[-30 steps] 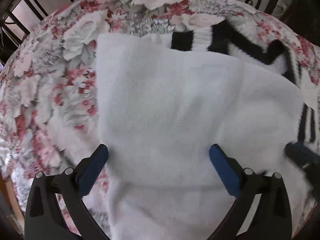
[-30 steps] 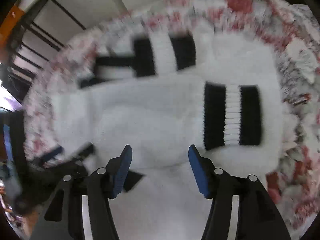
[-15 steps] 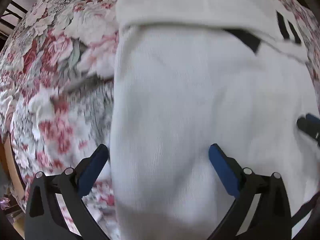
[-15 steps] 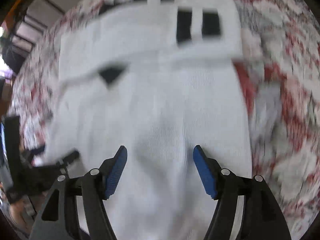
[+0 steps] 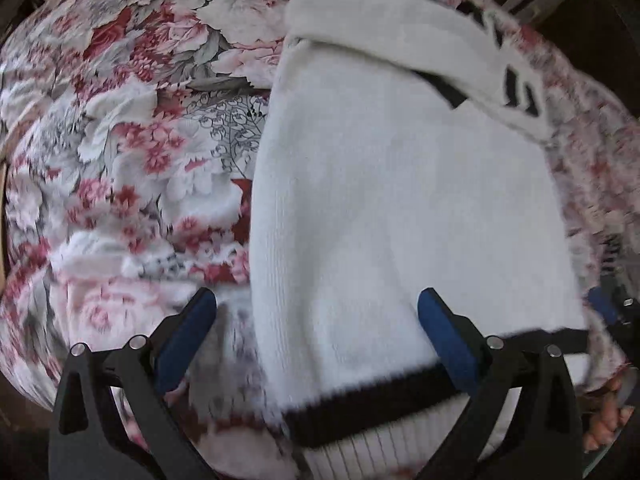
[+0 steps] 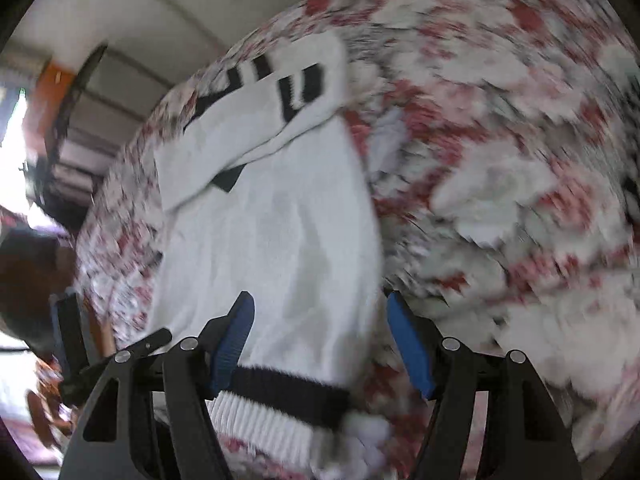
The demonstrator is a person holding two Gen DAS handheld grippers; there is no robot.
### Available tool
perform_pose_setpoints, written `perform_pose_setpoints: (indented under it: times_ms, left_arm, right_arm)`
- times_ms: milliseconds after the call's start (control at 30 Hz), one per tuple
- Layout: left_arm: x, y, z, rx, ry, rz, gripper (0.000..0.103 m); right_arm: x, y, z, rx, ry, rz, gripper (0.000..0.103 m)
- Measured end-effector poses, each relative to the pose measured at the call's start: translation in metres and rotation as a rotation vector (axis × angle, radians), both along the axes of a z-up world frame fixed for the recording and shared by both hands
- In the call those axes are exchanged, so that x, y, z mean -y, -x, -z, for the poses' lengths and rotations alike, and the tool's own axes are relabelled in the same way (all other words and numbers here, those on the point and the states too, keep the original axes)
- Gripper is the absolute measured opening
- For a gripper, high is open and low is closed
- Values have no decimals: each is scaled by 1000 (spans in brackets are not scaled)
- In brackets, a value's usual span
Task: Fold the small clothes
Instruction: 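Grasp the striped hem with both tools and lift it toward the collar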
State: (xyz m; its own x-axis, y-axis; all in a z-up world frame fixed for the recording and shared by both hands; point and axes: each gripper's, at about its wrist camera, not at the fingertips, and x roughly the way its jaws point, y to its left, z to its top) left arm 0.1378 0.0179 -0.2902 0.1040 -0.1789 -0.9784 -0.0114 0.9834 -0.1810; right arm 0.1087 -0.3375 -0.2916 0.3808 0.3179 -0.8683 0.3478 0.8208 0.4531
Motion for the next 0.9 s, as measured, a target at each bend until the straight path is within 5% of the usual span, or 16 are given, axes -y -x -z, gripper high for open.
perform_pose_setpoints:
  times_ms: [167, 533, 700, 900]
  left_arm:
    - [-3, 27, -23, -13, 95, 4, 98]
    - [3, 2, 10, -42, 157, -4, 98]
    - [1, -12, 14, -53, 302, -66, 98]
    - [-12, -8, 13, -58, 368, -84, 83]
  right_arm:
    - [11, 28, 0, 4, -95, 66, 69]
    - [-5, 20, 14, -1, -64, -8, 67]
    - [-10, 20, 15, 3, -84, -18, 63]
    - [-10, 27, 15, 10, -129, -16, 59]
